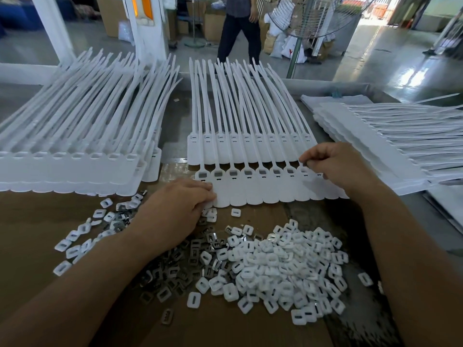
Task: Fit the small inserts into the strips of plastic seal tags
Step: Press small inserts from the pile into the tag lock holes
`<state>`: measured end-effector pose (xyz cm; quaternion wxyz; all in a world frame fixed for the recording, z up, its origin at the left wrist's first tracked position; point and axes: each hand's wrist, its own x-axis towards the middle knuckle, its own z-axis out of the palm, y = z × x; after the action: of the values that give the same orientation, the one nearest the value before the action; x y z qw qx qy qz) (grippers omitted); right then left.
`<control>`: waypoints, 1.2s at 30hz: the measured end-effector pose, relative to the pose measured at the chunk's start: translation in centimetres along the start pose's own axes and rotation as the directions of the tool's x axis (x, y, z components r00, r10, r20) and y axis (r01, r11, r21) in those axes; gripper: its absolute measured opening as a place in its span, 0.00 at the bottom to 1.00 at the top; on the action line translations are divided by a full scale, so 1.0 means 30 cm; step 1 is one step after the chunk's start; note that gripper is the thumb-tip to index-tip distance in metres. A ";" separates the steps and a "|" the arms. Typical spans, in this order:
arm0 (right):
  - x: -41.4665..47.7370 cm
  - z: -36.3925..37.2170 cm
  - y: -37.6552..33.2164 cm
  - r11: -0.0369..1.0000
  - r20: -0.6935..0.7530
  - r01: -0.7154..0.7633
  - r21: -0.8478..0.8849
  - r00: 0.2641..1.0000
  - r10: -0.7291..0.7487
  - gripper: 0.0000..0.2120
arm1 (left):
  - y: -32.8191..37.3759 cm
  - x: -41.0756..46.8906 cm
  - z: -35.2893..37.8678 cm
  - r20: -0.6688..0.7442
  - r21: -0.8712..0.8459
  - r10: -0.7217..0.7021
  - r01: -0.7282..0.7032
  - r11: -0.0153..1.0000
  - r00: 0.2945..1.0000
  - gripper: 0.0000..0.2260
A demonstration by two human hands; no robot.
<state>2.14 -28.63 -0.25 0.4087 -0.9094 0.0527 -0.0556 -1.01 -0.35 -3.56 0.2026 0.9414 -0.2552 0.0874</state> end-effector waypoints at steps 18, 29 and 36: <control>0.025 0.028 0.018 0.987 -0.011 -0.124 -0.100 0.992 0.124 0.13 | 0.005 0.004 -0.004 0.001 0.003 0.006 -0.006 1.000 1.000 0.12; 0.017 0.013 0.029 0.981 -0.049 -0.066 -0.184 0.997 0.058 0.11 | 0.005 0.004 -0.004 0.002 0.007 0.010 -0.010 1.000 1.000 0.13; 0.000 -0.029 0.022 0.918 0.099 0.068 -0.391 0.995 -0.031 0.14 | 0.001 0.004 -0.002 0.000 0.014 0.012 -0.012 1.000 1.000 0.13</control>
<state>1.99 -29.72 -0.18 0.2181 -0.9756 0.0211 -0.0126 -0.92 -0.40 -3.46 0.1954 0.9412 -0.2603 0.0905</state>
